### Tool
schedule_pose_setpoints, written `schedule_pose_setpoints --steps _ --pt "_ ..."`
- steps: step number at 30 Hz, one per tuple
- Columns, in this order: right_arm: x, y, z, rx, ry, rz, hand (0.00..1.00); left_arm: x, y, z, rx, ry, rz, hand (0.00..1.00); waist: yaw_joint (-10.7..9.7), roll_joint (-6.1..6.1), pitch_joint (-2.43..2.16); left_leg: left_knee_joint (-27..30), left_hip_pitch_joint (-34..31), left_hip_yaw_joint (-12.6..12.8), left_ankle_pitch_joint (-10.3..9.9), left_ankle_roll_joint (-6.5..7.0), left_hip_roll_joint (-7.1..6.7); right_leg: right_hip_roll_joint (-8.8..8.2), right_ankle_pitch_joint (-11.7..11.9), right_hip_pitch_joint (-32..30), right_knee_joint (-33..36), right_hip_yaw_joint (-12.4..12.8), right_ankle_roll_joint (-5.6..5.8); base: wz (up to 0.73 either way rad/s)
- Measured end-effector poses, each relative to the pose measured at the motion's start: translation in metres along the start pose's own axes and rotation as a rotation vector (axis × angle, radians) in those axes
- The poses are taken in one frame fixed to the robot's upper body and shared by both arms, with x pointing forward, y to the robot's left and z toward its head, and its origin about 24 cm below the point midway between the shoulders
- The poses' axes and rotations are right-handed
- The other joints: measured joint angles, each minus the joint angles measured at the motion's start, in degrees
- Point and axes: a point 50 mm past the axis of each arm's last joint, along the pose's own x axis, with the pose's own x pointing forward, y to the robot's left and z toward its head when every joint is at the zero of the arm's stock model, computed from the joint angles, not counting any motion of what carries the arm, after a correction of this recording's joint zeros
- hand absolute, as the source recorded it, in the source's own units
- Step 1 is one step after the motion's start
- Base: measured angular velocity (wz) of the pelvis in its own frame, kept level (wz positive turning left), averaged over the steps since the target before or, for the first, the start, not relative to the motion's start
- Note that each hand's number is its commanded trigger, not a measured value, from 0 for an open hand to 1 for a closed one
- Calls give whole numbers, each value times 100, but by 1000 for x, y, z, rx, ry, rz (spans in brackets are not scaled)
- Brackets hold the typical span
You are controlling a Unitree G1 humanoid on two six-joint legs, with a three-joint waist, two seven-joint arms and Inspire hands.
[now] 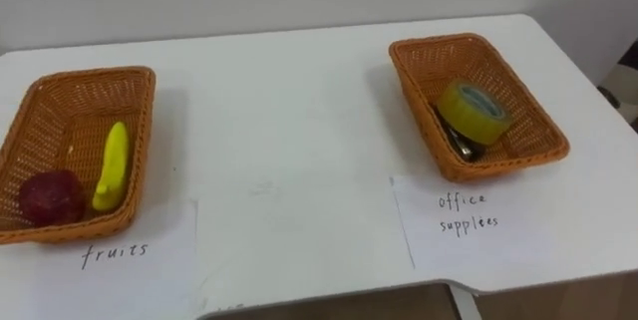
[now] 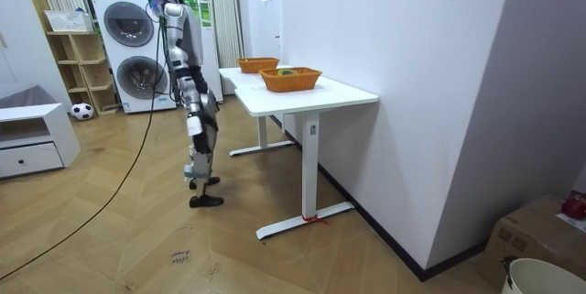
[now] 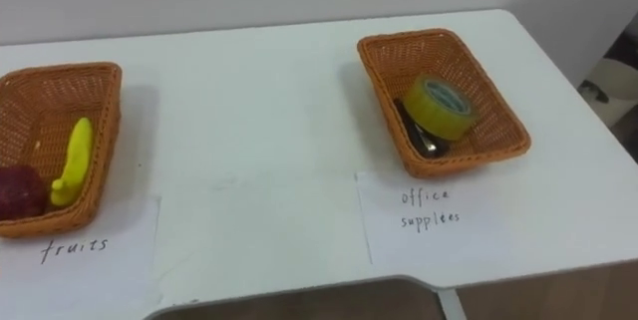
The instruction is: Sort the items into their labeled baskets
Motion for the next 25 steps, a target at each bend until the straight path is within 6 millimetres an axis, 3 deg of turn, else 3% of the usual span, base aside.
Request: schedule_pose_setpoints --steps 4,10,20,23,24,25 --pt "0 23 11 -154 -31 120 0 0 -4 1 1 -5 -7 0 45 30 9 0 -31 -134 1 -1 -22 0 2 57 -15 -98 -2 13" --pt "-3 39 12 -351 -65 232 0 0 -8 7 22 -34 -13 0 190 48 33 12 -93 -268 -6 -13 -34 -9 3 123 -119 -239 -2 12" --pt "-5 45 12 -414 -75 276 0 0 -10 12 12 -58 -10 0 215 -26 70 14 -124 -326 -5 -13 -57 -22 1 134 -202 -297 1 2" --pt "-5 45 11 -413 -68 283 0 0 -10 12 5 -59 -4 0 214 -10 50 14 -119 -322 -5 -13 -57 -22 1 138 -201 -295 1 0" --pt "-5 44 10 -410 -66 284 0 0 -10 12 5 -59 -2 0 217 -45 67 14 -113 -328 -5 -13 -57 -22 1 143 -198 -291 1 0" --pt "-5 44 9 -401 -64 286 0 1 -11 12 6 -59 -3 0 231 -17 47 15 -109 -328 -5 -13 -57 -22 1 147 -196 -281 1 0"
